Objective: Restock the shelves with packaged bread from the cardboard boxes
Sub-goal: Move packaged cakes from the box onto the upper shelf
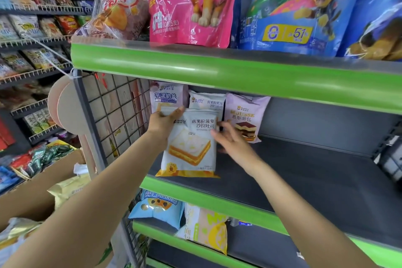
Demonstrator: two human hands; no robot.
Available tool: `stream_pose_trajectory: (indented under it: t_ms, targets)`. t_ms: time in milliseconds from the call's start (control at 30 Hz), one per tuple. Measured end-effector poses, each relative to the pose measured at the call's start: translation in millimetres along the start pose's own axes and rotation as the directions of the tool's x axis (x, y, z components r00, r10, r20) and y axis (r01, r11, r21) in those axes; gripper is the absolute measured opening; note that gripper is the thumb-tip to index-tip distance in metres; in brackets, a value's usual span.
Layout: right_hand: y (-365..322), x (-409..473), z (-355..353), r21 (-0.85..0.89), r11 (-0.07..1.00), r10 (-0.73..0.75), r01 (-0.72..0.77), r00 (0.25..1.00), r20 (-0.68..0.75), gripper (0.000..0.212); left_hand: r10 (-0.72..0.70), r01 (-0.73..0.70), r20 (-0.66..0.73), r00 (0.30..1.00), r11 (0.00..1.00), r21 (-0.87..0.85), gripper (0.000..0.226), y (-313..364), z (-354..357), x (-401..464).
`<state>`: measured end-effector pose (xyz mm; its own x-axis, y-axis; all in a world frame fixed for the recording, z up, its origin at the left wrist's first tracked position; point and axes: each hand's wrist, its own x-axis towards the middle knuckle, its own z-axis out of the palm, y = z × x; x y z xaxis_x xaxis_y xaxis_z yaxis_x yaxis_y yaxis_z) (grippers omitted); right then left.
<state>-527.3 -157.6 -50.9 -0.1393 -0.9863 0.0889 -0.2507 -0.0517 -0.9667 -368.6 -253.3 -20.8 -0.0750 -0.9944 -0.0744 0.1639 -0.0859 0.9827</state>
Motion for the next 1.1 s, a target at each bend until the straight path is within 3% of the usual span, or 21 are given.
stream_pose_trajectory:
  t_ms: [67, 133, 200, 267, 333, 433, 533, 667, 767, 833, 967, 1100]
  targets:
    - [1, 2, 10, 0.079, 0.996, 0.025, -0.035, 0.993, 0.116, 0.033, -0.008, 0.009, 0.028, 1.000, 1.000, -0.011, 0.029, -2, 3, -1]
    - [4, 5, 15, 0.184, 0.983, 0.002, -0.008, 0.999, 0.033, 0.029, -0.020, 0.022, 0.037, 0.999, 0.998, -0.052, 0.026, -4, 8, 1]
    - [8, 10, 13, 0.285, 0.958, 0.032, -0.004, 0.995, -0.094, 0.031, -0.063, 0.069, 0.083, 0.995, 0.995, -0.070, 0.045, -6, 12, 3]
    - [12, 16, 7, 0.356, 0.934, 0.067, 0.002, 0.981, -0.180, 0.032, -0.131, 0.119, 0.140, 0.981, 0.989, 0.093, 0.074, -7, 17, 3]
    - [14, 26, 2, 0.348, 0.938, 0.082, 0.006, 0.967, -0.240, 0.031, -0.140, 0.094, 0.147, 0.979, 0.955, 0.281, 0.076, -11, 23, 1]
    - [14, 45, 5, 0.263, 0.964, 0.117, -0.034, 0.945, -0.304, 0.033, -0.032, 0.001, 0.089, 0.996, 0.943, 0.333, 0.042, -18, 28, 11]
    - [17, 64, 15, 0.066, 0.996, 0.084, -0.065, 0.939, -0.334, 0.032, 0.087, -0.096, 0.043, 0.995, 0.928, 0.361, 0.034, -22, 28, 28]
    - [23, 83, 21, -0.338, 0.941, -0.114, -0.025, 0.917, -0.383, 0.052, 0.164, -0.141, -0.010, 0.986, 0.875, 0.463, 0.042, -27, 28, 49]
    - [23, 81, 27, -0.573, 0.820, -0.313, 0.004, 0.841, -0.442, 0.062, 0.061, -0.055, 0.007, 0.998, 0.836, 0.546, 0.058, -33, 26, 57]
    - [28, 78, 31, -0.716, 0.698, -0.367, -0.006, 0.856, -0.365, 0.064, 0.003, -0.022, 0.034, 0.999, 0.805, 0.592, 0.068, -37, 26, 60]
    - [34, 76, 33, -0.831, 0.556, -0.312, -0.030, 0.919, -0.242, 0.060, -0.013, -0.026, 0.073, 0.997, 0.860, 0.510, 0.069, -44, 22, 65]
    - [20, 64, 41, -0.805, 0.591, -0.368, 0.053, 0.906, -0.210, 0.051, 0.106, -0.119, 0.060, 0.993, 0.746, 0.655, 0.054, -37, 2, 47]
